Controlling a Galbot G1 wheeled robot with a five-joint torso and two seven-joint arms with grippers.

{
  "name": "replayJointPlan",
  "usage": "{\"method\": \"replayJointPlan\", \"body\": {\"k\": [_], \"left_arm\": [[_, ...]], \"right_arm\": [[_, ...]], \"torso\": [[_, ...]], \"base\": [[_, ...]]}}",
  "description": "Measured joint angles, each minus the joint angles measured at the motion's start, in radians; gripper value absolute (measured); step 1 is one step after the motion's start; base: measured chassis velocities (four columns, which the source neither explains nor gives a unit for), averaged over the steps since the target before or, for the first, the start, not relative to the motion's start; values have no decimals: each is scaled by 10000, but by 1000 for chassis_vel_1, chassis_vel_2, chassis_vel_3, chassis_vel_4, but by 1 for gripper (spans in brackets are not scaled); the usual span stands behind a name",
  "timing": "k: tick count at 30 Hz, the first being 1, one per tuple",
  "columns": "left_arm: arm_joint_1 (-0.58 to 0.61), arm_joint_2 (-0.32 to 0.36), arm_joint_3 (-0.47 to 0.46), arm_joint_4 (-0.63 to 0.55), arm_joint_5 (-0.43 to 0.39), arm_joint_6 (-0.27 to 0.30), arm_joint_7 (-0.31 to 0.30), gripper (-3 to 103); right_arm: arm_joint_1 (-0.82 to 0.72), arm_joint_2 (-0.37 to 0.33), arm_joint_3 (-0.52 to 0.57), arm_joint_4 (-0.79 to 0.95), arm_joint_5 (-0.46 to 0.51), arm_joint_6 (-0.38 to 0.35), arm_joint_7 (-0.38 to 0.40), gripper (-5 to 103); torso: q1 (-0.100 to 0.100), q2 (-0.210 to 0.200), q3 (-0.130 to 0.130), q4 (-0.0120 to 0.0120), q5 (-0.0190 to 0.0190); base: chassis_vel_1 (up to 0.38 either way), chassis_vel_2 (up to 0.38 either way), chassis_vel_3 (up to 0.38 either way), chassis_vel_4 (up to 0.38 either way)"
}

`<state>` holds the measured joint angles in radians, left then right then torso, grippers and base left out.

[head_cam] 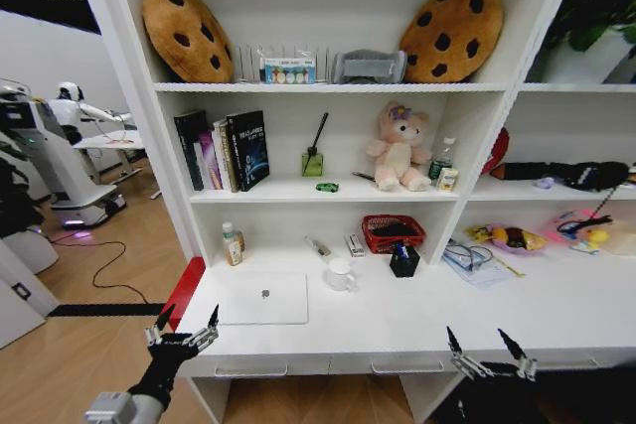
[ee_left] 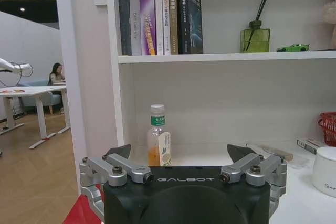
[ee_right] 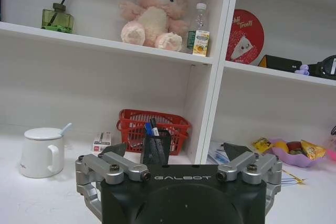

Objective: Organize the objects on the table.

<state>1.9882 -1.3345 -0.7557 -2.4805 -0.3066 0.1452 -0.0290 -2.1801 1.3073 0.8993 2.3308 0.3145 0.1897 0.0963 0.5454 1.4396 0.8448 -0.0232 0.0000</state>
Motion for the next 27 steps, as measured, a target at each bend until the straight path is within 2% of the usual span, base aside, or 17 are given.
{"method": "replayJointPlan", "body": {"k": [27], "left_arm": [[1,0,0,0,0,0,0,100]], "right_arm": [[0,0,0,0,0,0,0,100]], "torso": [[-5,2,-1,1,1]], "base": [[135,-133,-139,133]]}}
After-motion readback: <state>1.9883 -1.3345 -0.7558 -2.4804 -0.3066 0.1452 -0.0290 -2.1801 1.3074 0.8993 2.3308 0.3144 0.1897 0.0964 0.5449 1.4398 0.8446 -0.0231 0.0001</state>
